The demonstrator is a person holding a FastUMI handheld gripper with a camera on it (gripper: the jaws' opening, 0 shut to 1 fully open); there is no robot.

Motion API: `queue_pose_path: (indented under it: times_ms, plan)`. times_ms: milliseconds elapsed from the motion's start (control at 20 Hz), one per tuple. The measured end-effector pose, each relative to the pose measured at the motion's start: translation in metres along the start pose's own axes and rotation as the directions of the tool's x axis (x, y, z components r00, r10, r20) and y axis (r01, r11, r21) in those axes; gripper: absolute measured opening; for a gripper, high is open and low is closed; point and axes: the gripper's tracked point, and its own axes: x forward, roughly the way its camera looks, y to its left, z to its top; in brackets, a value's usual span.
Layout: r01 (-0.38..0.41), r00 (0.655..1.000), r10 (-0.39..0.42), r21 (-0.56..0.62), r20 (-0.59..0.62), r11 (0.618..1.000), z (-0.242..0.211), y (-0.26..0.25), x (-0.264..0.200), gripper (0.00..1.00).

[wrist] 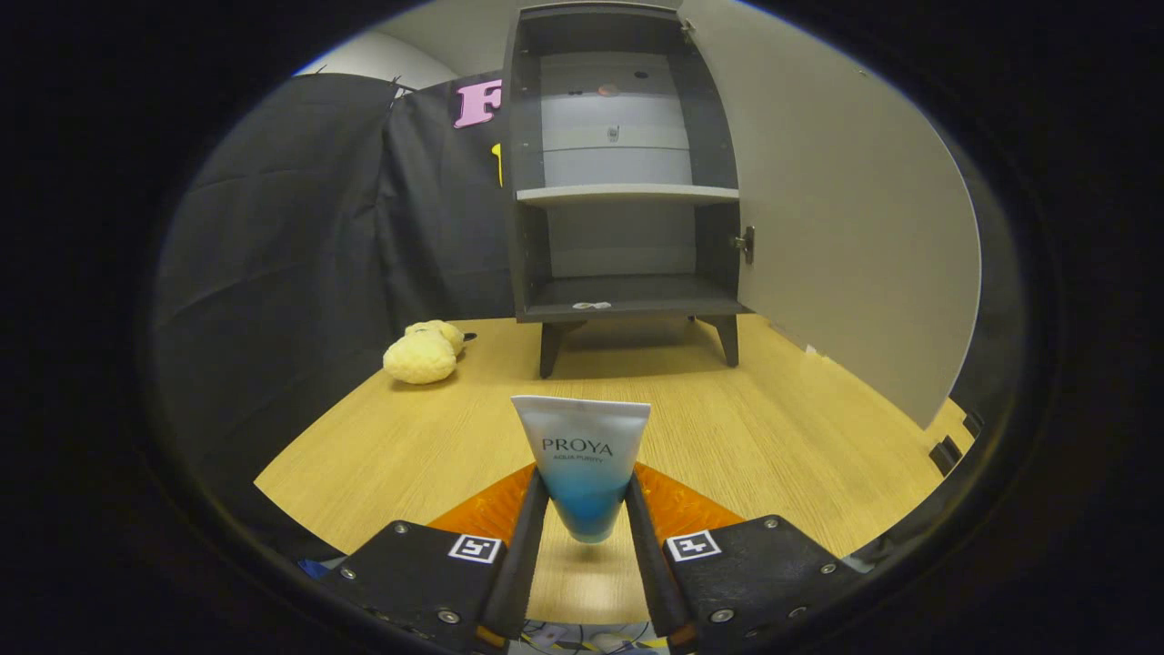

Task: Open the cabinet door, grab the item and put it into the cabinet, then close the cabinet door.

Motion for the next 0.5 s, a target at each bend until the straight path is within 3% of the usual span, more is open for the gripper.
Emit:
queue_pose_path:
  times_ms: [500]
  plan:
    - [0.005,0.994,-0.001,-0.034,0.11,0.999,0.096,-0.021,0.005,0.52]
